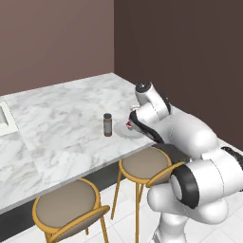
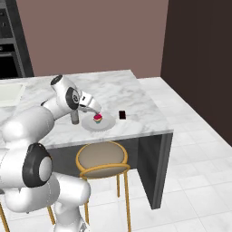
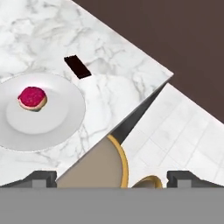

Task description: Take the cinnamon bottle from the cabinet and place it on the dining table, next to the plate with the cupcake. Then take the chocolate from the dining counter and place it on the cupcake plate.

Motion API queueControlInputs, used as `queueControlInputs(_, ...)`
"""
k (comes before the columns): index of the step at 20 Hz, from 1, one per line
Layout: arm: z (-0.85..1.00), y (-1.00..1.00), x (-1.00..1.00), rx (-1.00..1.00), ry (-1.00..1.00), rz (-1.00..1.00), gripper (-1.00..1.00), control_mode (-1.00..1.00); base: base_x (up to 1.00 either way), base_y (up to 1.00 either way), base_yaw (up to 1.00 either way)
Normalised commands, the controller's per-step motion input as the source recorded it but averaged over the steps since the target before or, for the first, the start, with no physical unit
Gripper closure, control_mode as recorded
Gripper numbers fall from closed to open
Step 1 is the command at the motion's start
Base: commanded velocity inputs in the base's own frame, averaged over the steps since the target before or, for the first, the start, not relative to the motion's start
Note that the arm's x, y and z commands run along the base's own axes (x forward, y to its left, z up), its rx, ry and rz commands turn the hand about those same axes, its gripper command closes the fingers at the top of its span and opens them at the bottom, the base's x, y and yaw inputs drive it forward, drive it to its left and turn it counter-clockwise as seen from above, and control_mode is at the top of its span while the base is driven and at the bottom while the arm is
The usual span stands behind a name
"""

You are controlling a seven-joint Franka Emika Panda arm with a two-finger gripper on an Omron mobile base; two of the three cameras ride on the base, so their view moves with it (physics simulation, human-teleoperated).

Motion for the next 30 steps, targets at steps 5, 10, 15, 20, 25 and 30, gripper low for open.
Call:
queueControlInputs(5, 0.00, -0.41, 0.57, 0.03, 0.20, 0.01, -1.00, -1.00, 0.00, 0.00, 0.00)
queueControlInputs(10, 0.00, -0.33, 0.61, 0.01, 0.19, 0.06, -1.00, -1.00, 0.00, 0.00, 0.00)
queueControlInputs(15, -0.13, -0.25, 0.51, 0.00, 0.06, 0.18, -1.00, -1.00, 0.00, 0.00, 0.00)
queueControlInputs(20, -0.22, -0.19, 0.45, 0.05, 0.00, 0.25, -1.00, -1.00, 0.00, 0.00, 0.00)
queueControlInputs(25, -0.26, -0.13, 0.42, 0.07, 0.00, 0.27, -1.00, -1.00, 0.00, 0.00, 0.00)
queueControlInputs(30, -0.29, -0.11, 0.44, 0.08, 0.02, 0.24, -1.00, -1.00, 0.00, 0.00, 0.00)
